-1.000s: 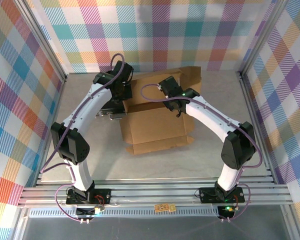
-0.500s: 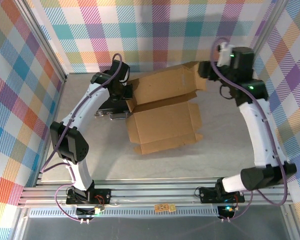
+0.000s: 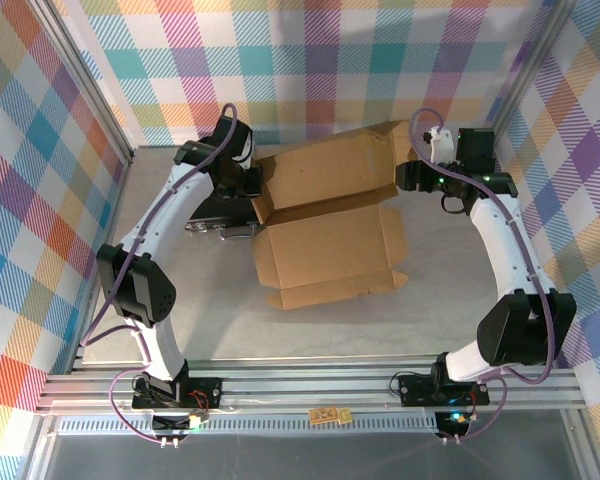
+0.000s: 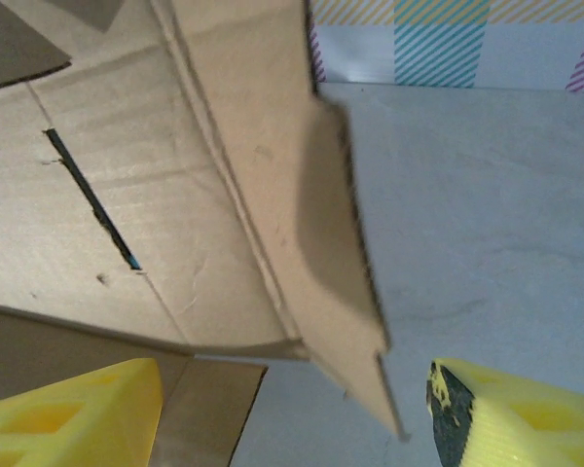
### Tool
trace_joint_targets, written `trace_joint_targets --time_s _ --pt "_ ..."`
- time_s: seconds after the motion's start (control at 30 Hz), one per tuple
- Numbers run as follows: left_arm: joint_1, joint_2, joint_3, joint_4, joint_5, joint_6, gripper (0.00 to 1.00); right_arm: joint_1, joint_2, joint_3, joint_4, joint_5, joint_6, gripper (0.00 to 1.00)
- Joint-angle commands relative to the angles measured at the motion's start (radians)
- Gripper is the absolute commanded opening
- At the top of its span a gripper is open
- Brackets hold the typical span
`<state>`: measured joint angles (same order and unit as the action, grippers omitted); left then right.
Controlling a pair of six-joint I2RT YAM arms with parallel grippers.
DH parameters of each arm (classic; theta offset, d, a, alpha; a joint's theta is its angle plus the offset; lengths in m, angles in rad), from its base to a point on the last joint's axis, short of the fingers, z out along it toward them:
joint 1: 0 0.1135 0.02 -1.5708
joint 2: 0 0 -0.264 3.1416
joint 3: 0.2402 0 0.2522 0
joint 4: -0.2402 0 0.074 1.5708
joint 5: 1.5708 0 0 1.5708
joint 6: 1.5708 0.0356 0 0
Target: Fold the paper box
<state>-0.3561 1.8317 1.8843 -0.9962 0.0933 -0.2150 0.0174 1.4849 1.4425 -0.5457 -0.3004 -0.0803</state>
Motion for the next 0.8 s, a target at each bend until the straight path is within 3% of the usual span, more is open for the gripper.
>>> trace_joint_targets --time_s 0.0,0.23,0.4,0.6,0.77 --pt "0.011 0.011 0.036 -0.022 0.04 0.012 0.0 -0.014 0.02 0.049 0.06 -0.018 -0.081 0.73" --pt "0.011 0.017 0.042 -0.021 0.049 0.008 0.0 -0.016 0.069 0.078 0.062 -0.109 -0.069 0.66" --pt "0.011 0.024 0.042 -0.017 0.06 -0.002 0.0 -0.015 0.097 0.096 0.059 -0.092 -0.047 0.44" --pt "0.012 0.038 0.051 -0.022 0.065 -0.02 0.0 0.024 0.077 0.095 0.036 -0.023 -0.034 0.01" --pt "0.021 0.058 0.074 -0.039 0.059 -0.062 0.0 0.037 0.012 0.054 0.035 0.001 0.041 0.0"
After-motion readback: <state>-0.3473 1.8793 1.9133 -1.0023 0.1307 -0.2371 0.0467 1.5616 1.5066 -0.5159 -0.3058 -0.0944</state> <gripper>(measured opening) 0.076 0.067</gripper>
